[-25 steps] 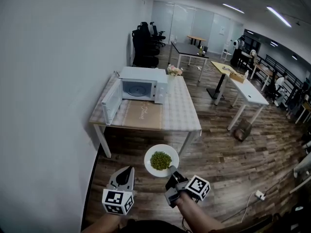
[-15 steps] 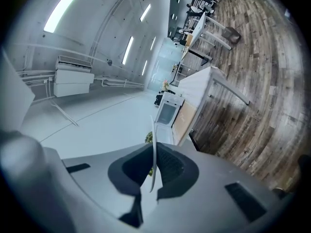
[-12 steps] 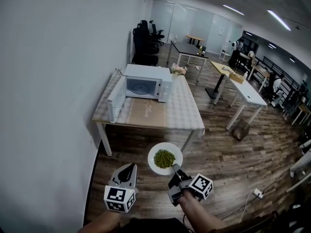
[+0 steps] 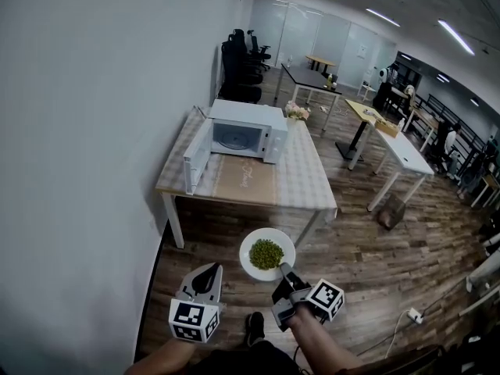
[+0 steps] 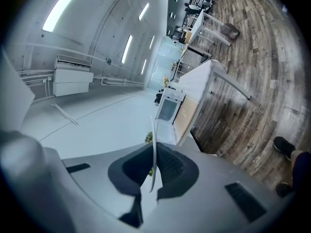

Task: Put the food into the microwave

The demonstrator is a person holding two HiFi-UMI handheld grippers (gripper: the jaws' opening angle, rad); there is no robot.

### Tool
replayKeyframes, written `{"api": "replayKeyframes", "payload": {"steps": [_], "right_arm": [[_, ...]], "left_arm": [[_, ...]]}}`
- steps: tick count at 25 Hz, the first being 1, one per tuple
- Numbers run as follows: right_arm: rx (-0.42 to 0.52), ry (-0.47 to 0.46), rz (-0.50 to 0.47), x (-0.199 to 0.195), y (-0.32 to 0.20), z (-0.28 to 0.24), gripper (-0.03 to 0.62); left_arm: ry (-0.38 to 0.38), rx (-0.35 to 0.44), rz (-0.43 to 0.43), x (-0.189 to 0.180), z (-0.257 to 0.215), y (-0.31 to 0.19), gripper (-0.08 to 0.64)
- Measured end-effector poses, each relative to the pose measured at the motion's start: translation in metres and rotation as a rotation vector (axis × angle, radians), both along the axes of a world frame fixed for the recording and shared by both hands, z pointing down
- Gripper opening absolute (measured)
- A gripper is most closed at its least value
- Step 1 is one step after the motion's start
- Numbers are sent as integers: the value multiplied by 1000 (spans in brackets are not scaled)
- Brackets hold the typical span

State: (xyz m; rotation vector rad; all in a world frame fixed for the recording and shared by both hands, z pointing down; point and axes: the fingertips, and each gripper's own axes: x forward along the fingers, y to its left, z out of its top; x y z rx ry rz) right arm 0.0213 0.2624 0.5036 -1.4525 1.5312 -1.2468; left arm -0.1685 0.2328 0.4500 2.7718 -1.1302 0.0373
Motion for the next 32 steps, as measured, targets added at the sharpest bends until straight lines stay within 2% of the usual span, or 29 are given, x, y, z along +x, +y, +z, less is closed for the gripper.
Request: {"api": "replayKeyframes", "payload": {"steps": [8, 12, 18, 32], "right_arm": [[-2, 20, -45, -3, -32, -1, 20], [29, 6, -61, 1, -53, -9, 20], [27, 2, -65, 17, -77, -12, 20], [27, -25, -99, 69, -145, -11, 20]], "left_arm": [[-5, -15, -13, 2, 1, -20, 8], [-5, -15, -23, 10, -1, -36, 8], [-21, -11, -4, 33, 1, -59, 8], [-27, -33, -25, 84, -3, -126, 8]]}}
